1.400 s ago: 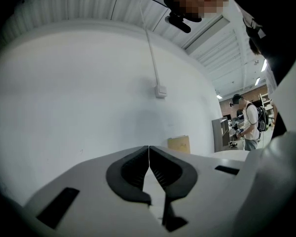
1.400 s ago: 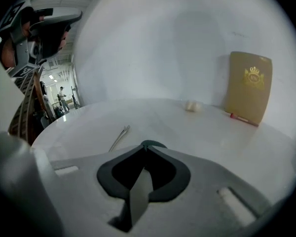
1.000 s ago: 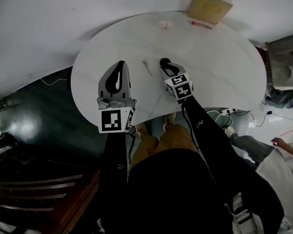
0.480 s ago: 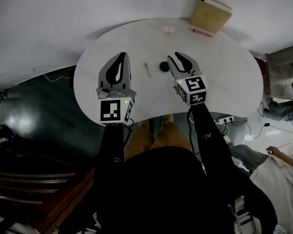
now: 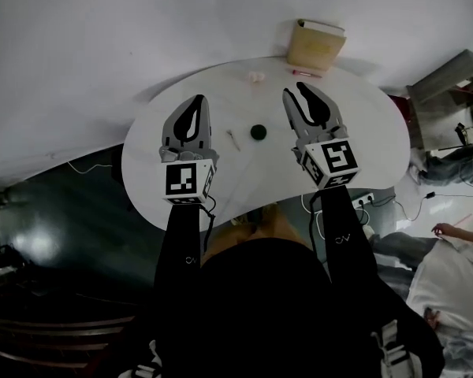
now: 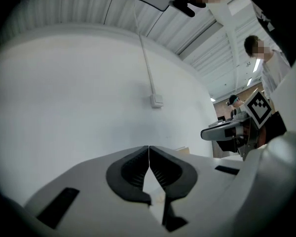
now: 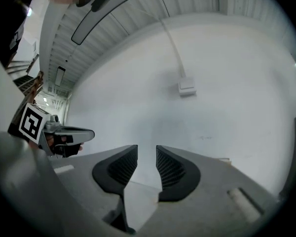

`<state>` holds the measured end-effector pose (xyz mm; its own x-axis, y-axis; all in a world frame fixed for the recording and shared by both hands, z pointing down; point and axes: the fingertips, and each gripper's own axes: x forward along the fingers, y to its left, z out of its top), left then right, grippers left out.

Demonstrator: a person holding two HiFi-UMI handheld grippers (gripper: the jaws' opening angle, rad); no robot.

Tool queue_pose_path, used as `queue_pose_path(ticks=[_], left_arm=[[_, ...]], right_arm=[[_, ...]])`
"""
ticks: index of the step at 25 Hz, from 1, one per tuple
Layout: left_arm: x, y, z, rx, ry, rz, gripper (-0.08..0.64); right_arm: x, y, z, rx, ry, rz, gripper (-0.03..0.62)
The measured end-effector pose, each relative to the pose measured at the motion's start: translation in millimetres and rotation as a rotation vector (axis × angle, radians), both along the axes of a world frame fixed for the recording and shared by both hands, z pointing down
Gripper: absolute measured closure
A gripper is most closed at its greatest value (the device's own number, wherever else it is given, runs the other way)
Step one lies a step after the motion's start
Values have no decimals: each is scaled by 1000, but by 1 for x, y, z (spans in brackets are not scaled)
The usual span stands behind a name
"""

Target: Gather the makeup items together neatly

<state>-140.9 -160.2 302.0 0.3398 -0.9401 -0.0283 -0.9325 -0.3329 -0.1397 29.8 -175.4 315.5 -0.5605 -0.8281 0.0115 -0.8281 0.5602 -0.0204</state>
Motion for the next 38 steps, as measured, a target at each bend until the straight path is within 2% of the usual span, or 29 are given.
queue_pose_path(ticks=[3, 12, 19, 27, 32, 35, 38], left_arm=[[5, -10, -8, 12, -8, 50, 551], [31, -27, -11, 19, -8, 215, 551], [70, -50, -12, 23, -1, 246, 551], [117, -93, 0, 1, 18, 133, 551], [142, -110, 14, -9, -17, 118, 551], [149, -117, 14, -5, -15, 121, 551], [151, -123, 21, -31, -18, 118, 551]], right_arm=[[3, 1, -12, 23, -4, 22, 488], [9, -2, -6, 14, 37, 113, 488], [39, -20, -15, 37, 58, 113, 488], [75, -72, 8, -16, 72, -28, 488], [92, -93, 23, -45, 65, -65, 488], [89, -104, 40, -70, 152, -128, 488], [81, -123, 78, -143, 335, -247, 489]])
